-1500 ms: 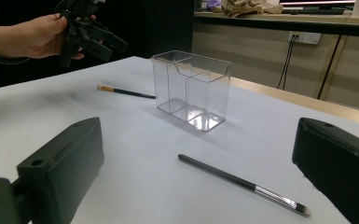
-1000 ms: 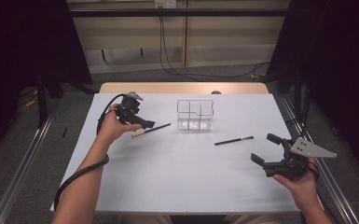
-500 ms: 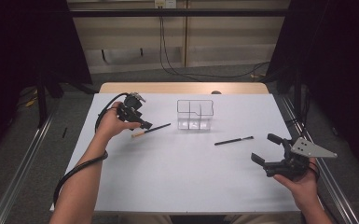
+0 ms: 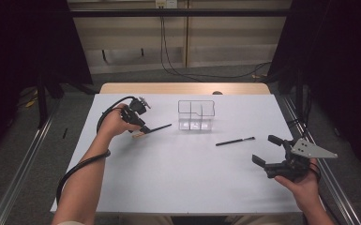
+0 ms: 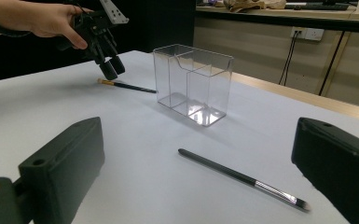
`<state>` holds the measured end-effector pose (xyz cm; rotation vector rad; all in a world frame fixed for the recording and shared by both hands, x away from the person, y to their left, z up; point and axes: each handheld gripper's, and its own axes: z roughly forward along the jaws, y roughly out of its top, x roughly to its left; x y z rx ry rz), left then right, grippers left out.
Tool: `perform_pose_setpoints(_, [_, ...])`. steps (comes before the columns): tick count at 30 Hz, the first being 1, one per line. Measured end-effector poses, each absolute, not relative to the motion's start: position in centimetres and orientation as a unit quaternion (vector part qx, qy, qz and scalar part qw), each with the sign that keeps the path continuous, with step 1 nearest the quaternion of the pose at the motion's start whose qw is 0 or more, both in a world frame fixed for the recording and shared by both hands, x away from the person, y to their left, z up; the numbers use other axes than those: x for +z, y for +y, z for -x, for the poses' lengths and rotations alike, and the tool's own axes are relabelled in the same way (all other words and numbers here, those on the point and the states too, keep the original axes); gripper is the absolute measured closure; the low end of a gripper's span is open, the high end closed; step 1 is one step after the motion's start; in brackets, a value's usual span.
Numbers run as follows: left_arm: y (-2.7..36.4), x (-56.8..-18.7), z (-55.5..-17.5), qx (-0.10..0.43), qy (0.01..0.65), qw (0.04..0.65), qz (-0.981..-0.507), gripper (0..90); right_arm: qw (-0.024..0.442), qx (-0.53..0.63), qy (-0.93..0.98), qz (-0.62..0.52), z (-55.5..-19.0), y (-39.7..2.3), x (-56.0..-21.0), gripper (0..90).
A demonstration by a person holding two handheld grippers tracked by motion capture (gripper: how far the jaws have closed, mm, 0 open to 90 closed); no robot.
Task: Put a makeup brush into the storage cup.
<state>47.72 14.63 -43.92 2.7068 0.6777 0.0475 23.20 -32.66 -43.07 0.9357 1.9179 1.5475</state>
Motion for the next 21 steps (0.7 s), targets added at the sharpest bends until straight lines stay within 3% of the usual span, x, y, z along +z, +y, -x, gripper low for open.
perform_pose_setpoints(4, [14.57,-44.48,-47.91,0.003,0.237,0.163,-0.958,69.7,0.25,0.566,0.706,-0.345,-23.21,-32.7,-43.12,2.0])
perform_pose_setpoints(13, [14.11,-44.92,-48.32,-0.011,0.229,0.131,-0.965,77.1,0.248,0.566,0.707,-0.344,-23.23,-32.75,-43.19,2.0])
perform_pose_setpoints(16, [13.69,-44.97,-48.38,-0.015,0.227,0.115,-0.967,84.0,0.248,0.564,0.709,-0.343,-23.22,-32.77,-43.22,2.0])
perform_pose_setpoints(21, [13.82,-45.06,-48.25,-0.012,0.228,0.126,-0.965,84.2,0.249,0.563,0.71,-0.343,-23.25,-32.8,-43.28,2.0])
